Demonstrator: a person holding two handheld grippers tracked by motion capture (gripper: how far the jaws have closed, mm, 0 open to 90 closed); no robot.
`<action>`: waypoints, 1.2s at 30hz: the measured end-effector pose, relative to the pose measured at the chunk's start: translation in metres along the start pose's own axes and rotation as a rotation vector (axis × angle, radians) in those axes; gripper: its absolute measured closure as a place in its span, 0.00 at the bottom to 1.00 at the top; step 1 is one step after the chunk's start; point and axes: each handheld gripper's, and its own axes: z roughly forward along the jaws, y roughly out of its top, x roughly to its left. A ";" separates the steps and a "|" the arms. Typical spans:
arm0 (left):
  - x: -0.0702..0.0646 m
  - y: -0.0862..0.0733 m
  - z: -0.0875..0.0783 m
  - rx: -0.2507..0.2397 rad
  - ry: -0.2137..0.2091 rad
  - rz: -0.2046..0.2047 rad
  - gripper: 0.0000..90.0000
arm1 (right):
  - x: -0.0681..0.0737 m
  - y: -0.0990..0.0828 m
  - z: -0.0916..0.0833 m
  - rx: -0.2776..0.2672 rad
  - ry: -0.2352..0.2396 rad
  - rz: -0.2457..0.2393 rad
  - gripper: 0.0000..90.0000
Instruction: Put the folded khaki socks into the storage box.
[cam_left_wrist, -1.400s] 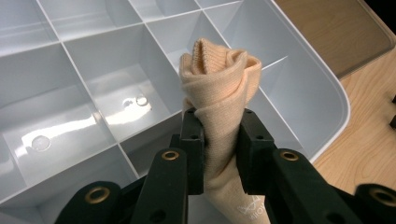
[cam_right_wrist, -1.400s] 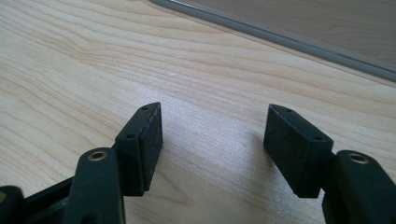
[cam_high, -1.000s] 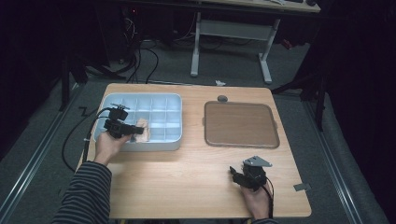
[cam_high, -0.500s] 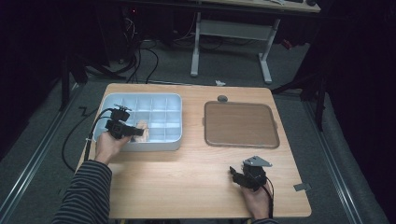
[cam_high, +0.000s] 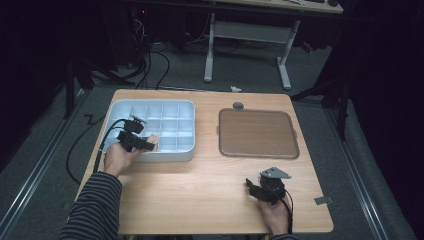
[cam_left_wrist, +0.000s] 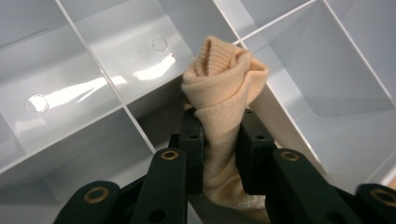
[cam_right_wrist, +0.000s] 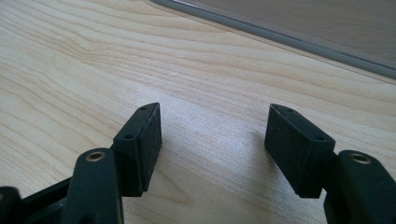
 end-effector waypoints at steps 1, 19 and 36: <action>0.000 0.000 0.000 0.002 0.002 0.002 0.83 | 0.000 0.000 0.000 0.000 0.000 0.000 0.41; -0.007 0.000 -0.016 -0.098 0.020 -0.010 0.64 | 0.000 0.000 0.000 -0.001 0.000 -0.002 0.40; -0.004 0.003 -0.012 -0.100 0.082 -0.046 0.85 | 0.000 0.000 0.000 0.000 0.000 -0.001 0.40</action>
